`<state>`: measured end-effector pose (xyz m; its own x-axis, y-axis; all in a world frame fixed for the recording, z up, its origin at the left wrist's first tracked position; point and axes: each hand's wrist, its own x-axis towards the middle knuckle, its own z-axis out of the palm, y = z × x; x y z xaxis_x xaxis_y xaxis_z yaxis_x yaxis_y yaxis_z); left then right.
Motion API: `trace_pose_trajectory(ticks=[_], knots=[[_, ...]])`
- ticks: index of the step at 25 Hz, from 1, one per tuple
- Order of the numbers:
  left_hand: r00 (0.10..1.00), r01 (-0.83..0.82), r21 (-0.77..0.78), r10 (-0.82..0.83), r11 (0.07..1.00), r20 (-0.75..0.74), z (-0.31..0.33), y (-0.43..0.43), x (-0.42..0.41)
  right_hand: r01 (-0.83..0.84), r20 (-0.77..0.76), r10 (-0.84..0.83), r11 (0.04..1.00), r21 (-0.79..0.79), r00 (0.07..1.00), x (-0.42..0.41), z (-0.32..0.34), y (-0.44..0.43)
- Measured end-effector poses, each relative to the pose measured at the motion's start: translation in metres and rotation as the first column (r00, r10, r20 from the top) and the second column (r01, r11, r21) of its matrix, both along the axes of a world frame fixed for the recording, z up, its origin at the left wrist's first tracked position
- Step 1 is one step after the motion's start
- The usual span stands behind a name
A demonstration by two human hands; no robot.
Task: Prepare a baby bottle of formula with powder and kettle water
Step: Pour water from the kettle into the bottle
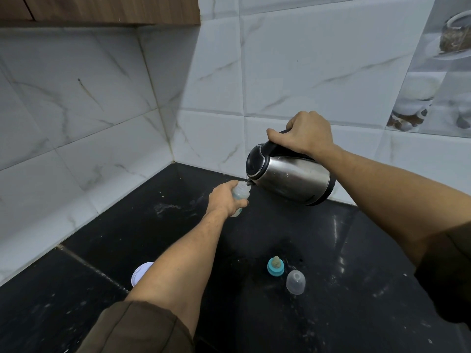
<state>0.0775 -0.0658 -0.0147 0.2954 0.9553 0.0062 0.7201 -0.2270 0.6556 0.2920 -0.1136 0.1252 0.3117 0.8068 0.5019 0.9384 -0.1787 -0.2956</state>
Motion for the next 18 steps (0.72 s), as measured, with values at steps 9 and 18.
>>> trace_pose_trajectory(ticks=[9,18], knots=[[1.0,0.003,0.011,-0.003,1.0,-0.003,0.0004,-0.0019,-0.0001,0.007,0.0,-0.007,1.0,-0.004,1.0,0.0006,-0.0006,-0.0018],[1.0,0.011,0.006,-0.011,1.0,0.011,-0.0008,-0.0034,0.0006,0.008,0.002,-0.008,1.0,-0.001,1.0,0.0028,-0.0015,-0.0015]])
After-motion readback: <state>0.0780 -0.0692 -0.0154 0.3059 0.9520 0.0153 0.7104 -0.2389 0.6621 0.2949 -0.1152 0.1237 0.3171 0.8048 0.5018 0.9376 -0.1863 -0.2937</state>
